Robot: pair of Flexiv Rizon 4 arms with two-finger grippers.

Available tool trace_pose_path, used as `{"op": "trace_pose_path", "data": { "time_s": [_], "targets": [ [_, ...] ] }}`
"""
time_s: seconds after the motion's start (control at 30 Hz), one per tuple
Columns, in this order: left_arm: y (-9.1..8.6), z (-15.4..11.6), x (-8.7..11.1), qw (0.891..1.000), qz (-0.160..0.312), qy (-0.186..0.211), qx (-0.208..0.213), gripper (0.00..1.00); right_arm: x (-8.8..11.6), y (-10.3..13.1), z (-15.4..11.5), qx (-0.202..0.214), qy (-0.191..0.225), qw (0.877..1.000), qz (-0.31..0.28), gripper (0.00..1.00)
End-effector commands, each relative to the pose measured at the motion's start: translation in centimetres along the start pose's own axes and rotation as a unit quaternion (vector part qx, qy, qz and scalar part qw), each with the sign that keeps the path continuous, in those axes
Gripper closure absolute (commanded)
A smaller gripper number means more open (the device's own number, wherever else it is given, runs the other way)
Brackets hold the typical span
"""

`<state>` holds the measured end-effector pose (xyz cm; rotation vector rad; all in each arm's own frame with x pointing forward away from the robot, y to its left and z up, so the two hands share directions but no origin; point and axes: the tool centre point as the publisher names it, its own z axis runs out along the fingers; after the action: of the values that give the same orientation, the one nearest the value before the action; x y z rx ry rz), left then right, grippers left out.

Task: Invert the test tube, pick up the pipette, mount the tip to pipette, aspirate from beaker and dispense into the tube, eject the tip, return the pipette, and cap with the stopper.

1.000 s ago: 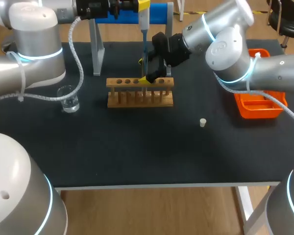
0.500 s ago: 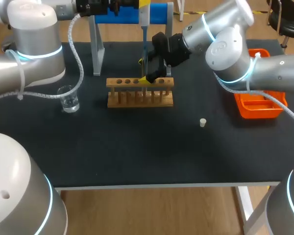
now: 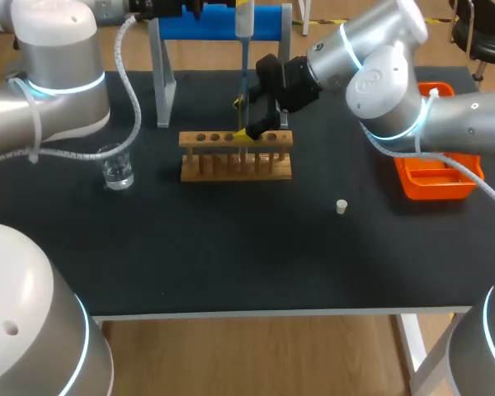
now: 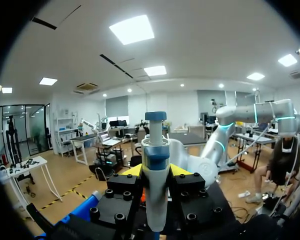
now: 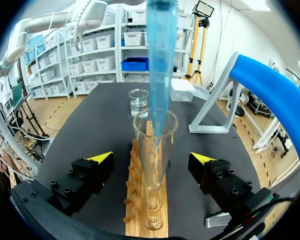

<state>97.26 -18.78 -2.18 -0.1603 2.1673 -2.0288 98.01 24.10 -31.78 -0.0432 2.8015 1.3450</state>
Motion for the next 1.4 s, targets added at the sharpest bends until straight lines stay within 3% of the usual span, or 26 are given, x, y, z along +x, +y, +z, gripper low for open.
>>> {"op": "trace_pose_path", "data": {
  "time_s": [0.03,1.07,1.4],
  "targets": [
    [-0.4,-0.2,0.2,1.000,0.000,-0.004,-0.005,1.00,0.0,0.0,-0.1,0.000,0.001,1.000,0.000,0.00],
    [-2.1,-0.8,1.1,1.000,0.023,-0.009,0.003,1.00,0.0,0.0,-0.1,0.000,0.001,1.000,0.000,0.00],
    [-2.7,-3.0,1.3,0.998,0.037,-0.041,0.011,1.00,0.0,0.0,-0.1,0.000,0.001,1.000,0.000,0.00]
  ]
}}
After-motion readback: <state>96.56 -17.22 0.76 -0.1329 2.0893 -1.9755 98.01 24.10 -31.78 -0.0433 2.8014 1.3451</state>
